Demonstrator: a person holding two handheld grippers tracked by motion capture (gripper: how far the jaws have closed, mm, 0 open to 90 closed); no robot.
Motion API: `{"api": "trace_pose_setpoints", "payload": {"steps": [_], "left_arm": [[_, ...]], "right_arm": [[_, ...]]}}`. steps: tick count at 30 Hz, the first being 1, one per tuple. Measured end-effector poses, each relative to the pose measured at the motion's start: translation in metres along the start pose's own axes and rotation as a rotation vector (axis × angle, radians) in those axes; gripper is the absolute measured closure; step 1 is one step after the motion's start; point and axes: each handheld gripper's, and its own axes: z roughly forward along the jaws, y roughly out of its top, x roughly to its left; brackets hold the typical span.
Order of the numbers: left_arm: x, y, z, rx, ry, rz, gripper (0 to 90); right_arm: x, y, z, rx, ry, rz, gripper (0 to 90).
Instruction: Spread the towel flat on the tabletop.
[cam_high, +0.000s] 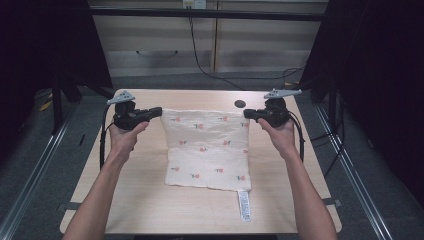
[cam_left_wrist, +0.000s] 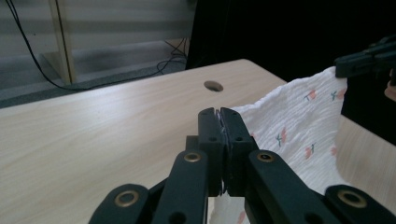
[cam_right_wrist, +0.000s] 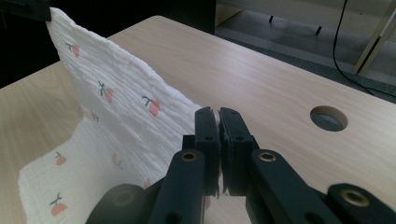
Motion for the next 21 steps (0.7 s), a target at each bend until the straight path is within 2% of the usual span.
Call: {"api": "trace_pose_setpoints", "payload": {"steps": [3, 6, 13, 21], "left_arm": [[-0.003, 0.005, -0.001, -0.008, -0.006, 0.007, 88.5], [-0.003, 0.002, -0.001, 0.000, -0.008, 0.016, 88.5], [-0.004, -0.016, -0.001, 0.021, -0.020, 0.015, 88.5], [-0.005, -0.032, -0.011, 0.036, -0.030, 0.031, 88.5]], "right_arm": [[-0.001, 0.005, 0.001, -0.001, -0.006, 0.006, 87.1], [0.000, 0.005, 0.002, -0.007, 0.005, 0.002, 87.1], [0.003, -0.008, -0.002, 0.005, 0.002, -0.017, 87.1], [0.012, -0.026, -0.010, -0.014, 0.046, -0.005, 87.1]]}}
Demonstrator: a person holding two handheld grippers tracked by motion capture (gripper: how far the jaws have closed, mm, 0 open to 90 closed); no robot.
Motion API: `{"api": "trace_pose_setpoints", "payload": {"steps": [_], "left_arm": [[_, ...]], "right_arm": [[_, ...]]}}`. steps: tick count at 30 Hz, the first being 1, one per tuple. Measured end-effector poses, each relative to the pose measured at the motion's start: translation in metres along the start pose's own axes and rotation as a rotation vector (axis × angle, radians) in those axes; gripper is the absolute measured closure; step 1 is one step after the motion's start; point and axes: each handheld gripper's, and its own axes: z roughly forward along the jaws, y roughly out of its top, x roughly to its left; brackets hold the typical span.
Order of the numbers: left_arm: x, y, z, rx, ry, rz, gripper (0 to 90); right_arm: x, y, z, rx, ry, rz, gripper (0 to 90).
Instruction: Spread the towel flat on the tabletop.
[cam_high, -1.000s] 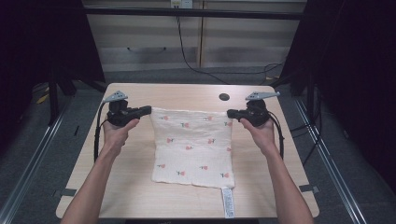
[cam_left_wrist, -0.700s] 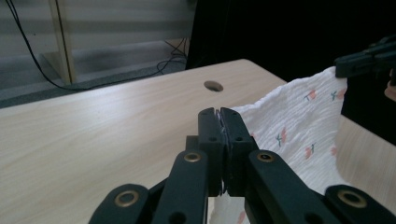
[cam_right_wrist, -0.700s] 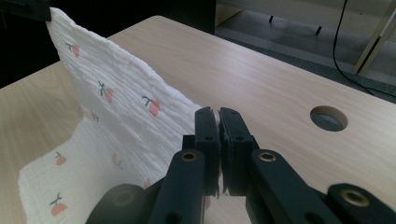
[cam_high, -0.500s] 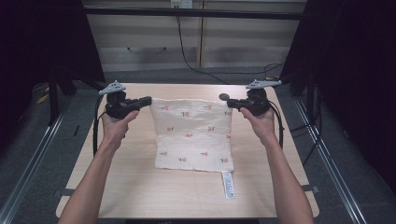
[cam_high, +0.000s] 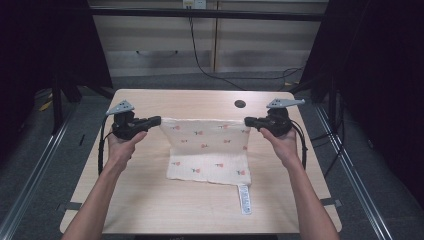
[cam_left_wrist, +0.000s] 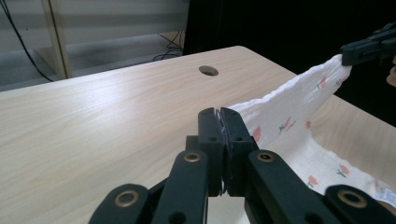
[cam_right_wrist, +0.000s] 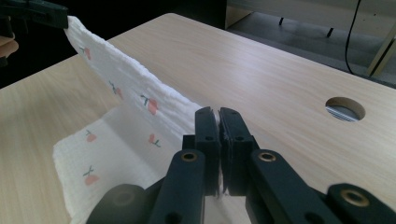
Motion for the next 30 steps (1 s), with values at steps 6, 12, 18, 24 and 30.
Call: {"api": "trace_pose_setpoints", "payload": {"steps": [6, 12, 18, 24, 30], "left_arm": [[-0.005, -0.015, -0.006, -0.002, -0.017, -0.001, 88.4], [-0.007, -0.033, -0.008, 0.020, -0.023, -0.019, 88.5], [-0.013, -0.040, -0.011, 0.046, -0.040, 0.004, 88.5], [-0.018, -0.051, -0.014, 0.051, -0.077, 0.017, 88.4], [-0.021, -0.062, -0.015, 0.084, -0.092, 0.038, 88.4]], "right_arm": [[0.010, -0.012, -0.006, 0.016, 0.015, -0.024, 87.1], [0.018, -0.030, -0.010, 0.040, 0.035, -0.022, 87.2], [0.028, -0.050, -0.013, 0.057, 0.050, -0.024, 87.2], [0.032, -0.068, -0.015, 0.081, 0.055, -0.016, 87.1], [0.037, -0.077, -0.014, 0.117, 0.060, -0.024, 87.1]]}}
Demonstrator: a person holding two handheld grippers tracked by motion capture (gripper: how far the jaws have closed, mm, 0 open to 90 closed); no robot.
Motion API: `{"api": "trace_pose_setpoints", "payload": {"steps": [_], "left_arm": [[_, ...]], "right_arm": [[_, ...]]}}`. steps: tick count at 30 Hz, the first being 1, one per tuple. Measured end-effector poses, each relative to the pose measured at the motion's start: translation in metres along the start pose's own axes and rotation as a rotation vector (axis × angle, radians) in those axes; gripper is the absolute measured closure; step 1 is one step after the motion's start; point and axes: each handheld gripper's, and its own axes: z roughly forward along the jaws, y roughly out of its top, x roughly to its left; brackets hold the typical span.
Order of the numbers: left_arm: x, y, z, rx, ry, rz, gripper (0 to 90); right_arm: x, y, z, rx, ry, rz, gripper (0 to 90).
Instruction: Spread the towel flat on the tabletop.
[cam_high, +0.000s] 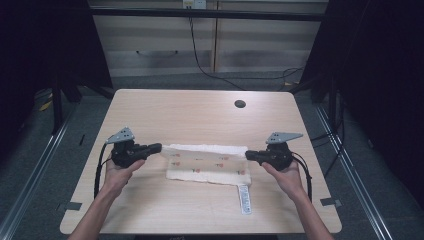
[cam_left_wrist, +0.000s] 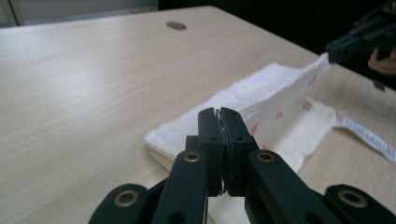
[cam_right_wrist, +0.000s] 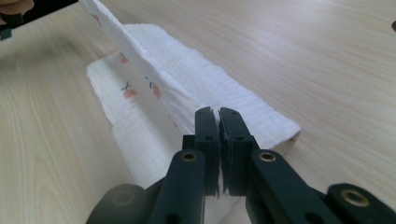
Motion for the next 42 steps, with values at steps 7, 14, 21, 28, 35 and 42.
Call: {"api": "trace_pose_setpoints", "payload": {"steps": [7, 14, 21, 28, 35, 42], "left_arm": [[-0.009, -0.016, -0.004, 0.047, -0.009, 0.019, 88.4], [-0.011, -0.034, 0.001, 0.130, -0.004, 0.031, 88.3], [-0.012, -0.046, 0.007, 0.178, -0.019, 0.046, 87.8], [-0.014, -0.050, 0.006, 0.183, -0.029, 0.031, 84.4], [-0.010, -0.037, -0.012, 0.072, -0.027, -0.032, 70.0], [0.002, -0.013, 0.011, 0.047, 0.021, -0.041, 68.6]], "right_arm": [[0.013, -0.012, -0.003, 0.032, 0.011, -0.022, 87.1], [0.023, -0.025, 0.004, 0.075, 0.023, -0.033, 86.9], [0.024, -0.044, 0.013, 0.093, 0.027, -0.004, 85.5], [0.024, -0.051, 0.010, 0.111, 0.018, 0.005, 79.1], [0.024, -0.046, -0.005, 0.049, 0.030, 0.024, 68.4], [0.013, -0.031, -0.001, 0.000, 0.012, 0.019, 77.3]]}}
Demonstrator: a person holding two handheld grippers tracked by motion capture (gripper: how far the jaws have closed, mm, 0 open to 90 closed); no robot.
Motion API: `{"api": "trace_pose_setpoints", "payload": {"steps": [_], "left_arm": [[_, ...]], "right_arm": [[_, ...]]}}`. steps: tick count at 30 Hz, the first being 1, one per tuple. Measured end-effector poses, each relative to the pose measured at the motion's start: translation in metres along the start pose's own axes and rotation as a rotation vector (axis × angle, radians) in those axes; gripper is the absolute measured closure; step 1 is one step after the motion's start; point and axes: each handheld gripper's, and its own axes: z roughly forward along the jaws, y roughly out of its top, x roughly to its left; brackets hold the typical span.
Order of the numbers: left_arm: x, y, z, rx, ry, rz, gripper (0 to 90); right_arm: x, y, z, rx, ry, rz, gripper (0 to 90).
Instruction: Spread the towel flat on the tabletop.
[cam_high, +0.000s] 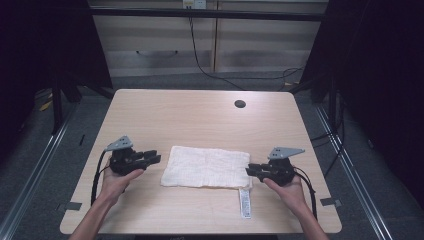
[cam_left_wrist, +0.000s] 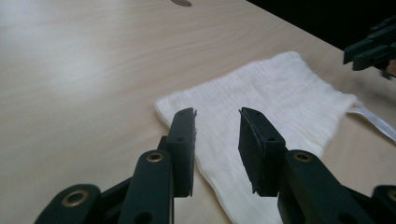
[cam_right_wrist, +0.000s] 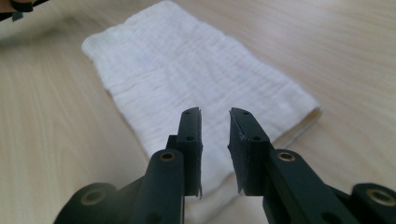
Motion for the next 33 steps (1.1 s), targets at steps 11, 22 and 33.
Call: {"api": "trace_pose_setpoints", "payload": {"steps": [11, 22, 33], "left_arm": [[-0.006, -0.010, 0.068, 0.210, 0.031, 0.095, 77.0], [-0.014, -0.027, 0.038, 0.224, 0.025, 0.048, 75.2], [-0.020, -0.043, 0.017, 0.206, -0.044, 0.036, 67.3]], "right_arm": [[-0.024, 0.010, 0.064, 0.123, -0.057, 0.018, 78.7], [-0.006, 0.006, 0.069, 0.142, -0.020, -0.020, 74.9], [0.001, 0.021, 0.050, 0.087, -0.021, -0.046, 78.3]]}}
